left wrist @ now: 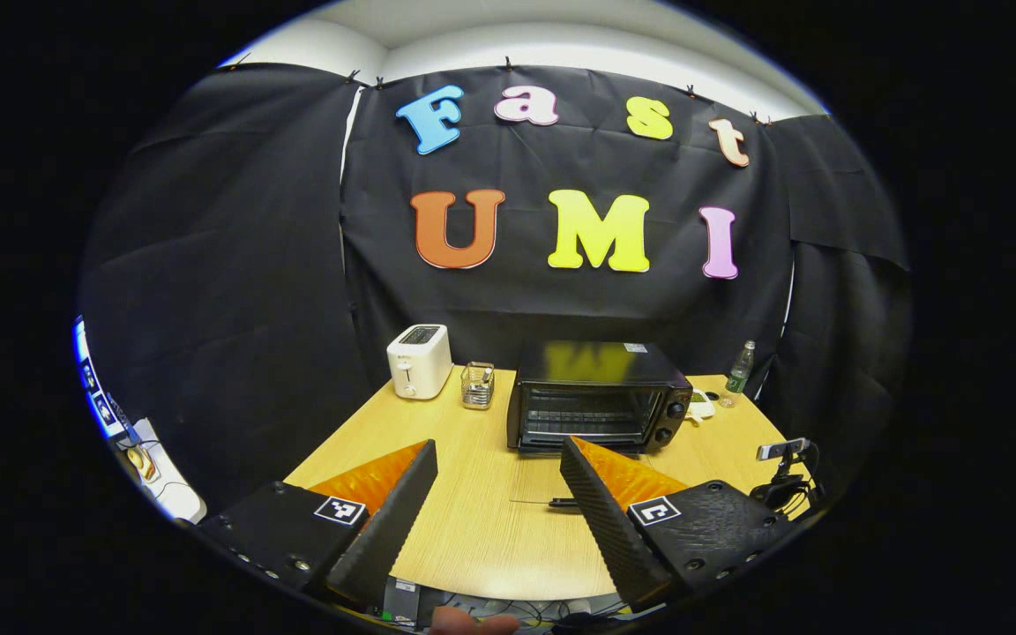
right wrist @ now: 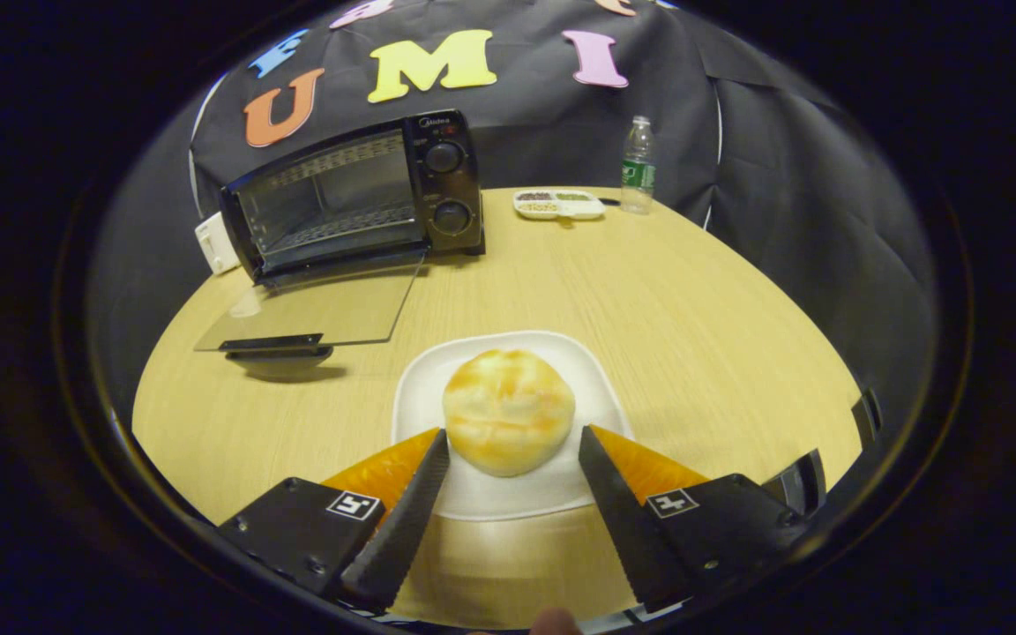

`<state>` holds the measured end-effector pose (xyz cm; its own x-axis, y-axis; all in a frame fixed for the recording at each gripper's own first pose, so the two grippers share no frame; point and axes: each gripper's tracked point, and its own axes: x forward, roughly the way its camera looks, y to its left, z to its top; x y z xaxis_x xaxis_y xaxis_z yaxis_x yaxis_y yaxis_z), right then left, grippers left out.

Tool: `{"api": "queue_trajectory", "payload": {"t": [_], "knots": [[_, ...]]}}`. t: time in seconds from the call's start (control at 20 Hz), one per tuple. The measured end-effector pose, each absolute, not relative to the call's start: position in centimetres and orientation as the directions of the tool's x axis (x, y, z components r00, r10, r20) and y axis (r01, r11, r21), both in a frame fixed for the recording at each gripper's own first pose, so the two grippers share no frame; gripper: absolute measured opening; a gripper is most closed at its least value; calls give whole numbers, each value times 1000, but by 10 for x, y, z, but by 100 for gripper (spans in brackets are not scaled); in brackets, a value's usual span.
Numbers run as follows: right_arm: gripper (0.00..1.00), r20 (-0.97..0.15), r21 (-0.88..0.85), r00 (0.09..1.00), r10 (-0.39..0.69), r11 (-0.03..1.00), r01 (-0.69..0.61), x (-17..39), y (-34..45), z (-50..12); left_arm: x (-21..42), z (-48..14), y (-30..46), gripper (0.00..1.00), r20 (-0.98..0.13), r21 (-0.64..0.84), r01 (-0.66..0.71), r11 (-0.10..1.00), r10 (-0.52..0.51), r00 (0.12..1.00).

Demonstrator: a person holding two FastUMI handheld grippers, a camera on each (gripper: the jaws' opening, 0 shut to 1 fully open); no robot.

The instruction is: Open the electric oven with the left hand, put the food in, and close the electric oven.

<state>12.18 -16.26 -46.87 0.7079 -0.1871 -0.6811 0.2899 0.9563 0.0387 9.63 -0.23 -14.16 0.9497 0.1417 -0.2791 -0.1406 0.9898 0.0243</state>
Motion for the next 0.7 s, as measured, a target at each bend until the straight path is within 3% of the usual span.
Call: {"api": "queue_trajectory", "payload": {"t": [0.2,0.45,0.7], "knots": [[86,-676,34,717,-167,966,257,127,-162,-469,99,-145,-1,93,-295,25,-144,989,145,944],[63,-676,56,722,-144,968,246,130,-164,-469,102,-144,-2,93,-297,23,-140,990,141,945],[49,-662,82,739,-126,968,239,129,-160,-451,109,-138,-6,93,-280,9,-137,991,134,951]]}}
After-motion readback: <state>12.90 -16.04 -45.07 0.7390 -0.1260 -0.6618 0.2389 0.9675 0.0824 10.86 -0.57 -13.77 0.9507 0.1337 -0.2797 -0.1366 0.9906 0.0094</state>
